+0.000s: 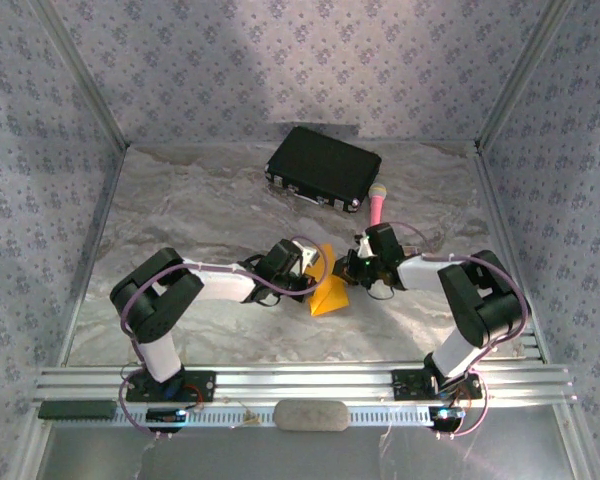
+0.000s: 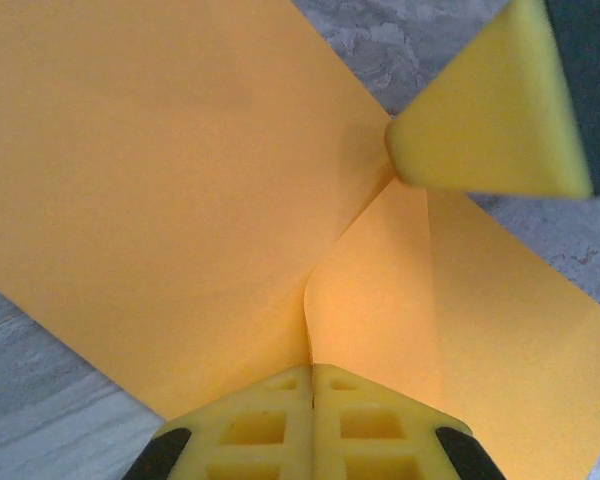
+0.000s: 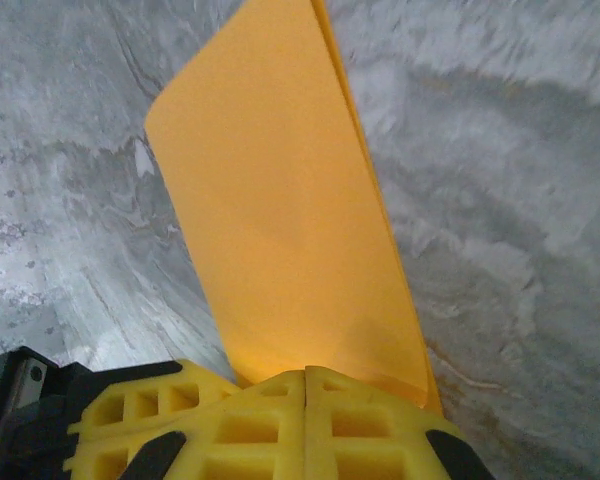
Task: Fold a paper plane with a square sheet of paper (pick it up from the middle)
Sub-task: Fold the triangle a second time at the center of the table.
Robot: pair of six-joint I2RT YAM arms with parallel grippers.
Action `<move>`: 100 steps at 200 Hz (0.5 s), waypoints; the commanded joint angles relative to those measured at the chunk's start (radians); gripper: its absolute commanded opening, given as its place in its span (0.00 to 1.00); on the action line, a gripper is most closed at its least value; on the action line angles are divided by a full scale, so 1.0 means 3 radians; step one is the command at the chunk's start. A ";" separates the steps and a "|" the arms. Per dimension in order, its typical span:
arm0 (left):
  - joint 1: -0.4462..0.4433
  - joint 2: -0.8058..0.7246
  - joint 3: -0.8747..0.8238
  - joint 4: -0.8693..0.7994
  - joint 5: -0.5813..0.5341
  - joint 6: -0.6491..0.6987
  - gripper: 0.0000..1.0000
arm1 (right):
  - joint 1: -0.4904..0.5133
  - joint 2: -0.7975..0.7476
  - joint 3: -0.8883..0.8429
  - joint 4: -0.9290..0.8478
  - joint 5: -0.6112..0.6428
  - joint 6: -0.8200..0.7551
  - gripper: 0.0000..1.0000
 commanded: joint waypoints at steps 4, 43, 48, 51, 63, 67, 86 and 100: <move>-0.0007 0.0079 0.0012 -0.0246 0.0105 0.0059 0.00 | -0.0101 0.0146 -0.0053 -0.0017 -0.0048 -0.0060 0.04; -0.0008 0.0082 0.0009 -0.0254 0.0098 0.0070 0.00 | -0.0185 0.0272 -0.0224 0.0052 0.0102 0.0076 0.03; -0.0005 0.0085 0.0007 -0.0256 0.0098 0.0070 0.00 | -0.0194 0.0270 -0.0233 0.0074 0.0101 0.0097 0.03; -0.0007 0.0084 0.0009 -0.0257 0.0098 0.0070 0.00 | -0.0200 0.0257 -0.0238 0.0081 0.0098 0.0111 0.02; -0.0003 0.0084 0.0010 -0.0276 0.0095 0.0080 0.00 | -0.0200 0.0167 -0.0226 0.0086 0.0085 0.0122 0.02; -0.0003 0.0084 0.0013 -0.0281 0.0095 0.0080 0.00 | -0.0197 0.0125 -0.0218 0.0073 0.0086 0.0119 0.02; -0.0002 0.0079 0.0013 -0.0287 0.0092 0.0088 0.00 | -0.0179 -0.0103 -0.0177 0.0015 0.0036 0.0090 0.03; -0.0003 0.0079 0.0016 -0.0287 0.0092 0.0085 0.00 | -0.0133 -0.0235 -0.0136 -0.0029 -0.0047 0.0058 0.04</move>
